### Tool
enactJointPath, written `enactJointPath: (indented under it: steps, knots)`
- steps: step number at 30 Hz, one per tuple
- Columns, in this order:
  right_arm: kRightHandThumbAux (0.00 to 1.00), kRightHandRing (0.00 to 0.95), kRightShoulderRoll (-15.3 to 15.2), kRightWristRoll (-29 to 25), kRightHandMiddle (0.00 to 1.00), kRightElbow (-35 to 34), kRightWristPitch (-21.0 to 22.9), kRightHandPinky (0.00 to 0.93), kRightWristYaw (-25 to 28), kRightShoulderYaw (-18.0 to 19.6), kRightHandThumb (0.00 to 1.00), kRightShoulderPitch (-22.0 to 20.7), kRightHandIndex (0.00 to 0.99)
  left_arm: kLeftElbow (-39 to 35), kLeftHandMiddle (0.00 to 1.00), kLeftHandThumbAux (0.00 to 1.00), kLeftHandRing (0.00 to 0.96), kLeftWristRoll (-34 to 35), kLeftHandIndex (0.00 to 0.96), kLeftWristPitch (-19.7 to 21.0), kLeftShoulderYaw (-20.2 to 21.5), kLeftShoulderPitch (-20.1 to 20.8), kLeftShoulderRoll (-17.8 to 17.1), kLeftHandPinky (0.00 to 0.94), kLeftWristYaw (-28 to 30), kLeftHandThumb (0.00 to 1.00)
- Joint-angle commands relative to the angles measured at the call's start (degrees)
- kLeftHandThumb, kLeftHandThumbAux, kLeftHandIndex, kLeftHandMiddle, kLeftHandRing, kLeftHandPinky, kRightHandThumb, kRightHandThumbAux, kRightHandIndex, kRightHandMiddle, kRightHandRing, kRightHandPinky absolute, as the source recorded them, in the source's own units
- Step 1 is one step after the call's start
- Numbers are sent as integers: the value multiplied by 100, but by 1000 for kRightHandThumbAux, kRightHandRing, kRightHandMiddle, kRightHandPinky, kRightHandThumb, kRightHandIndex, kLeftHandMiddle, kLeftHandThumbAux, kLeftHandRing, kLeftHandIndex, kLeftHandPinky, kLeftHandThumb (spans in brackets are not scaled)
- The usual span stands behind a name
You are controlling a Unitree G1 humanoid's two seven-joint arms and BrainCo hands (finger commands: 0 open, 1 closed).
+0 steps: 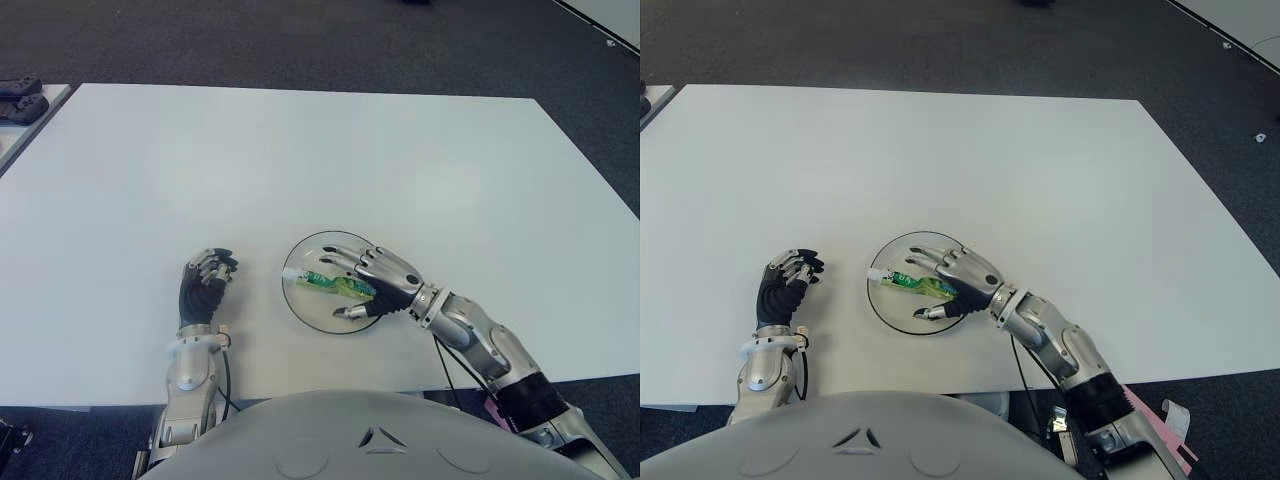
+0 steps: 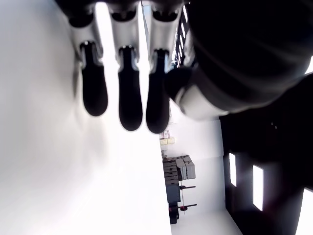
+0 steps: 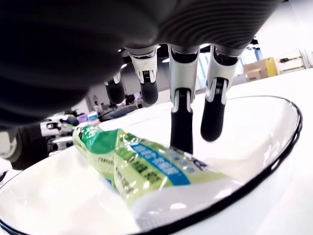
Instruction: Put the toothpaste on the table into the plate.
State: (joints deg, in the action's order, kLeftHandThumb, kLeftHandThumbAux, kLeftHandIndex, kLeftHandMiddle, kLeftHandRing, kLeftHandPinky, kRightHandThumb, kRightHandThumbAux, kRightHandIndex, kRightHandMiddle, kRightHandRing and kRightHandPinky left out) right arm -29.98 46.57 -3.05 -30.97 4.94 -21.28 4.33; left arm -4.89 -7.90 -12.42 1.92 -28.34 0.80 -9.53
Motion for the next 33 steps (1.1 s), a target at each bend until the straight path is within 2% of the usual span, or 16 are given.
enactJointPath:
  steps: [1, 5, 8, 13, 16, 20, 24, 27, 29, 30, 33]
  knots:
    - [282, 0, -44, -548, 0, -199, 153, 0, 237, 197, 130, 99, 0, 94, 508, 718, 512, -20, 432, -14, 28, 18, 3, 515, -31, 708]
    - [301, 0, -29, -886, 0, -262, 178, 0, 346, 282, 65, 143, 0, 115, 509, 718, 513, -12, 432, -37, 35, 26, 3, 516, -31, 708]
    - [321, 0, 108, -1385, 0, -196, 161, 0, 341, 373, 28, 214, 0, 146, 510, 718, 514, -7, 432, -58, 46, 45, -1, 514, -33, 708]
    - [360, 0, 375, -2172, 0, 74, -200, 0, 113, 531, 4, 268, 0, 183, 509, 718, 513, -1, 432, -85, 60, 67, -3, 514, -31, 708]
    - [381, 0, 507, -2443, 0, 203, -389, 0, 28, 597, 1, 269, 0, 197, 507, 718, 512, 1, 431, -90, 67, 78, -3, 515, -30, 708]
    - [400, 0, 822, -2921, 0, 371, -553, 0, -123, 726, 0, 309, 0, 224, 507, 718, 511, 5, 431, -101, 79, 98, -7, 512, -30, 708]
    - [418, 0, 1121, -3348, 0, 376, -414, 0, -198, 909, 0, 413, 0, 253, 506, 718, 511, 0, 431, -115, 94, 119, -18, 514, -27, 708]
    - [449, 0, 1299, -3473, 0, 380, -367, 10, -282, 1044, 0, 453, 0, 265, 506, 718, 511, -13, 431, -106, 108, 132, -21, 512, -27, 708]
    - [478, 0, 1450, -3510, 0, 431, -392, 31, -428, 1176, 0, 444, 0, 272, 507, 718, 511, -20, 431, -93, 120, 144, -23, 511, -23, 708]
    - [497, 0, 1618, -3618, 0, 494, -389, 42, -578, 1284, 0, 434, 0, 274, 507, 718, 511, -17, 431, -89, 126, 148, -24, 512, -16, 708]
    - [583, 21, 1950, -3876, 43, 609, -344, 102, -764, 1458, 56, 416, 40, 285, 508, 718, 513, -6, 431, -95, 142, 161, -25, 519, 5, 708]
